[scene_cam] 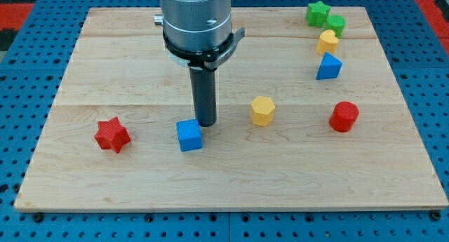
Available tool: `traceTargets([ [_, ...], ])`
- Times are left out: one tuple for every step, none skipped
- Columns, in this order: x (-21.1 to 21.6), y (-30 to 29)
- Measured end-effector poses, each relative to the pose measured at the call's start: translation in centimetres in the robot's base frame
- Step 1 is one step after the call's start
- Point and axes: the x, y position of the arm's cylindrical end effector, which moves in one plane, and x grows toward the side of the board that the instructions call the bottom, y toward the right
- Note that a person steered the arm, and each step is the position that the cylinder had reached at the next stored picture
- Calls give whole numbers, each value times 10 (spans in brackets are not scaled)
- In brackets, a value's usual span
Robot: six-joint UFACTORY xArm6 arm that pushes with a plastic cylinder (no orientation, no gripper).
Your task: Move the yellow hexagon towards the line of blocks
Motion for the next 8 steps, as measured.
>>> traceTargets([
  [0, 39],
  [0, 66],
  [0, 67],
  [-8, 74],
  [-19, 82],
  [-18, 82],
  [-5, 82],
  [-5, 82],
])
